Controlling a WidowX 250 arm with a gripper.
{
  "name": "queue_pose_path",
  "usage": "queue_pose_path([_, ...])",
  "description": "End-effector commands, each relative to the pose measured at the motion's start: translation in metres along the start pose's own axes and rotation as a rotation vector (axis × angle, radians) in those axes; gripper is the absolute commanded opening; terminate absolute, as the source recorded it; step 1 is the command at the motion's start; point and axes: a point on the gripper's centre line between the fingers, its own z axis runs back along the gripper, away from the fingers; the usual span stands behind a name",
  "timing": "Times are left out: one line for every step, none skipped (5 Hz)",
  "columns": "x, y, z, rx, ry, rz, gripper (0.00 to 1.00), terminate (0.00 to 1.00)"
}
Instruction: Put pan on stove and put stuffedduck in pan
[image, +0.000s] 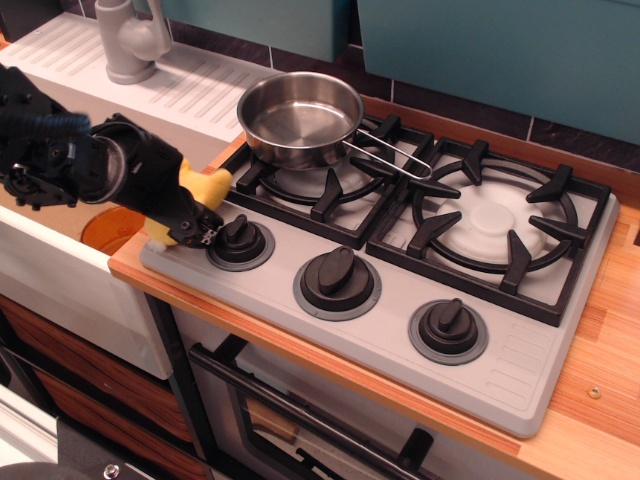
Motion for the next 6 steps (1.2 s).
queue_pose_path([0.012, -0.009, 0.003, -0.074, 0.069, 0.079, 0.0, 0.0])
queue_pose_path([0.017, -0.008, 0.015, -0.055, 0.106, 0.078, 0.0, 0.0])
queue_pose_path([0.028, 0.0, 0.033, -0.038, 0.14, 0.063, 0.0, 0.0])
queue_pose_path([0.046, 0.004, 0.051, -0.028, 0.168, 0.054, 0.0, 0.0])
queue_pose_path([0.066, 0.008, 0.063, -0.011, 0.182, 0.036, 0.0, 0.0])
queue_pose_path([0.084, 0.009, 0.066, -0.003, 0.193, 0.027, 0.0, 0.0])
